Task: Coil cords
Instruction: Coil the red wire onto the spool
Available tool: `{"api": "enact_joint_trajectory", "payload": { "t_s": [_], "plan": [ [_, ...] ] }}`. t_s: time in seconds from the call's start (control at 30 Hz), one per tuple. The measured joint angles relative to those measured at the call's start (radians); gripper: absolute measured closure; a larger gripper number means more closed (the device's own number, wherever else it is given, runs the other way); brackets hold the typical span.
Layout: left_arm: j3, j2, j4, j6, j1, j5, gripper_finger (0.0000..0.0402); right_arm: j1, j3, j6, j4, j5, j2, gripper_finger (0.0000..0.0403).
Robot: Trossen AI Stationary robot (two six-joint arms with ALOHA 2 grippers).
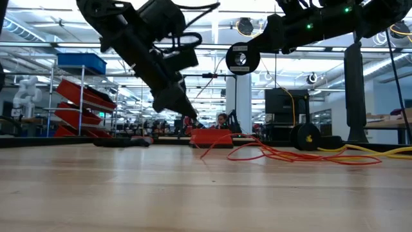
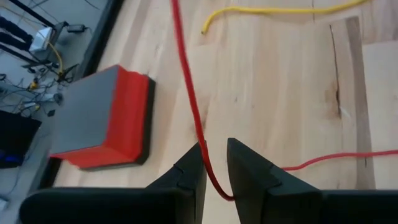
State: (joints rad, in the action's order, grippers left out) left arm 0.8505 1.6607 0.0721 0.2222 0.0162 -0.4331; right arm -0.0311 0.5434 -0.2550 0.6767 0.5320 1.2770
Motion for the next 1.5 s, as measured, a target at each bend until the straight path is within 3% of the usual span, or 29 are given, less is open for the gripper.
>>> {"api": "enact_joint_trajectory", "payload": {
  "t_s": [0.23,0.5,0.8,1.07,1.23,1.5],
  "plan": [
    [0.0,-0.084,-0.038,-0.006,0.0,-0.012,0.0331,0.0,0.0,0.0,0.001,0.0,0.0,0.0403],
    [-0.026,-0.079,-0.049,-0.03,0.0,0.006,0.0331,0.0,0.0,0.0,0.003,-0.001,0.0,0.0403],
    [-0.146,-0.078,0.122,-0.084,0.003,0.034,0.0331,0.0,0.0,0.0,0.007,-0.001,0.0,0.0403],
    [-0.149,-0.078,0.247,-0.087,0.008,0.071,0.0335,0.0,0.0,0.004,0.008,-0.001,0.0,0.0403],
    [-0.149,-0.076,0.28,-0.156,0.013,0.166,0.0335,0.0,0.0,0.003,0.008,-0.001,0.0,0.0403],
    [-0.149,-0.074,0.335,-0.192,0.014,0.229,0.0336,0.0,0.0,0.0,0.008,-0.001,0.0,0.0403]
  ]
}}
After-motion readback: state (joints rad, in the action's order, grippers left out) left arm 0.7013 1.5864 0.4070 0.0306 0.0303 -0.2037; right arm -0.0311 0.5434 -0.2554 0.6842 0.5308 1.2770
